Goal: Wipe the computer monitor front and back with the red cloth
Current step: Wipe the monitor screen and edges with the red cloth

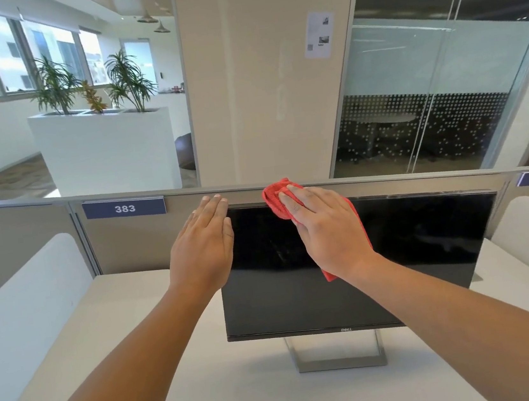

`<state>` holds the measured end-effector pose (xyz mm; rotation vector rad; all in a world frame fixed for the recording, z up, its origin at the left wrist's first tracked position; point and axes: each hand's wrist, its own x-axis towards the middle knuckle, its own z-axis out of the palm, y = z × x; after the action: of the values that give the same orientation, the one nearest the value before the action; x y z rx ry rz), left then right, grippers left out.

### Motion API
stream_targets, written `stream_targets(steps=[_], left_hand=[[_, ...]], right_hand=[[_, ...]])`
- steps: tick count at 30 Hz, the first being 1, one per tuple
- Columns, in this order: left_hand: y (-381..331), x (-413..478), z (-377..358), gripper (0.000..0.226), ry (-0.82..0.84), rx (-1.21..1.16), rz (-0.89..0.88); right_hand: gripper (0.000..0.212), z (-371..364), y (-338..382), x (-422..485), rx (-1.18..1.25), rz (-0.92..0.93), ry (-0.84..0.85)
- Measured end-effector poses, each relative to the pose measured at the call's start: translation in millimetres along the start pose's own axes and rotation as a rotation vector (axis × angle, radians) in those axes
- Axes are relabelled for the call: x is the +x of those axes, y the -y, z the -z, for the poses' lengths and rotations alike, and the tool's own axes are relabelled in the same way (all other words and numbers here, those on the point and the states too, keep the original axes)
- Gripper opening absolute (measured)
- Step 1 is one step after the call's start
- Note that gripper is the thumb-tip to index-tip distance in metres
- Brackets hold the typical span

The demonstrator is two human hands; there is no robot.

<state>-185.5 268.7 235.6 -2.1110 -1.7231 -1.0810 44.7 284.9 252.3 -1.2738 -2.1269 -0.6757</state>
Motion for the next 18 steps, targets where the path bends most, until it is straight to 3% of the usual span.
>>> stream_targets(steps=[9, 18], left_hand=[[-17, 5, 4, 0.055, 0.029, 0.131, 0.022], [-141, 10, -41, 0.054, 0.099, 0.033, -0.137]], right_hand=[[0.048, 14, -41, -17, 0.016, -0.027, -0.004], [0.048, 27, -101, -40, 0.057, 0.010, -0.011]])
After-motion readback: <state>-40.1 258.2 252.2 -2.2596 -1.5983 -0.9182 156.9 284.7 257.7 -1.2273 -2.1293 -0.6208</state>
